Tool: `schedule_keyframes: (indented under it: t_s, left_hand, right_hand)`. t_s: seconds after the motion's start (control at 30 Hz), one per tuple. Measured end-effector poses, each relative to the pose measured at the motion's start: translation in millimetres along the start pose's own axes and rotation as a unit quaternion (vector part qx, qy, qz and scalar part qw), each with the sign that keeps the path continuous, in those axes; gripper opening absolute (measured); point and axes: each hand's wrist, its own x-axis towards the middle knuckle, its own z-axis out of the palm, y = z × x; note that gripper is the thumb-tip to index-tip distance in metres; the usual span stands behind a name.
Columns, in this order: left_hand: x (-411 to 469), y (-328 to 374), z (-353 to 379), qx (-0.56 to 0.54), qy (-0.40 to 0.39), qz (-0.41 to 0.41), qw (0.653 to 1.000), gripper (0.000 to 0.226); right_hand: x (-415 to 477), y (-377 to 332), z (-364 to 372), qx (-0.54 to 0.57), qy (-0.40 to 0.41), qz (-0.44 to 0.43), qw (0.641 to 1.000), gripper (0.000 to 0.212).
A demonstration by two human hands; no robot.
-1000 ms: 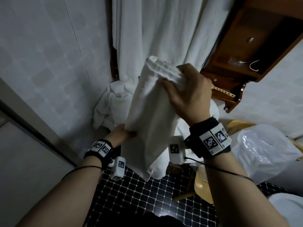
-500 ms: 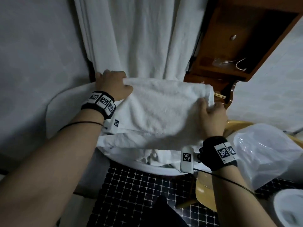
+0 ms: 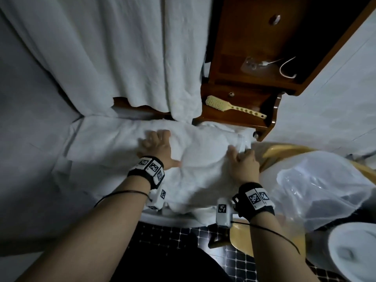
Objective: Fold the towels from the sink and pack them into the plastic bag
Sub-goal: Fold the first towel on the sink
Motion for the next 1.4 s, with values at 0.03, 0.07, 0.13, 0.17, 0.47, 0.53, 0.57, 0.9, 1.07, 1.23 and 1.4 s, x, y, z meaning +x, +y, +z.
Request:
schedule_keyframes:
  t_s: [0.03, 0.07, 0.13, 0.17, 0.47, 0.53, 0.57, 0.9, 1.07, 1.23, 1.4]
  left_hand:
    - [-2, 4, 0, 0.01, 0.0, -0.011, 1.0, 0.111]
    - [-3, 8, 0, 0.013, -0.005, -0.019, 1.0, 0.114]
    - [-3, 12, -2, 0.009, -0.022, -0.025, 0.999, 0.119]
    - [0, 12, -6, 0.012, -0.032, -0.024, 0.999, 0.12]
    - [4, -23, -32, -0.124, -0.053, 0.122, 0.983, 0.026]
    - [-2, -32, -33, -0.21, -0.135, 0.183, 0.951, 0.02]
    - [-8, -35, -33, -0.291, -0.18, 0.177, 0.923, 0.024]
    - [-8, -137, -78, -0.427, -0.115, 0.026, 0.897, 0.084]
    - [-5, -129, -77, -0.219, 0.096, 0.257, 0.936, 0.052]
    - [-5, -108, -52, -0.217, -0.054, 0.073, 0.972, 0.1]
    - [-1, -119, -41, -0.309, -0.098, 0.048, 0.945, 0.073]
  right_hand:
    - [0, -3, -1, -0.009, -0.001, -0.021, 1.0, 0.054]
    - [-1, -7, -2, -0.018, 0.0, -0.045, 0.999, 0.046]
    - [-7, -18, -3, 0.009, -0.016, -0.091, 0.996, 0.044]
    - [-12, -25, -3, 0.037, -0.047, -0.116, 0.991, 0.05]
    - [-33, -36, 35, 0.004, -0.204, -0.219, 0.954, 0.054]
    - [-43, -51, 46, 0.034, -0.165, -0.215, 0.962, 0.049]
    - [-48, -60, 50, 0.043, -0.152, -0.216, 0.963, 0.045]
    - [-85, -112, 155, 0.023, -0.312, -0.199, 0.929, 0.053]
    - [-77, -99, 177, -0.111, -0.242, -0.292, 0.919, 0.044]
    - [-81, -82, 170, 0.054, -0.116, -0.192, 0.973, 0.019]
    - [-79, -61, 172, 0.136, 0.038, -0.121, 0.983, 0.019]
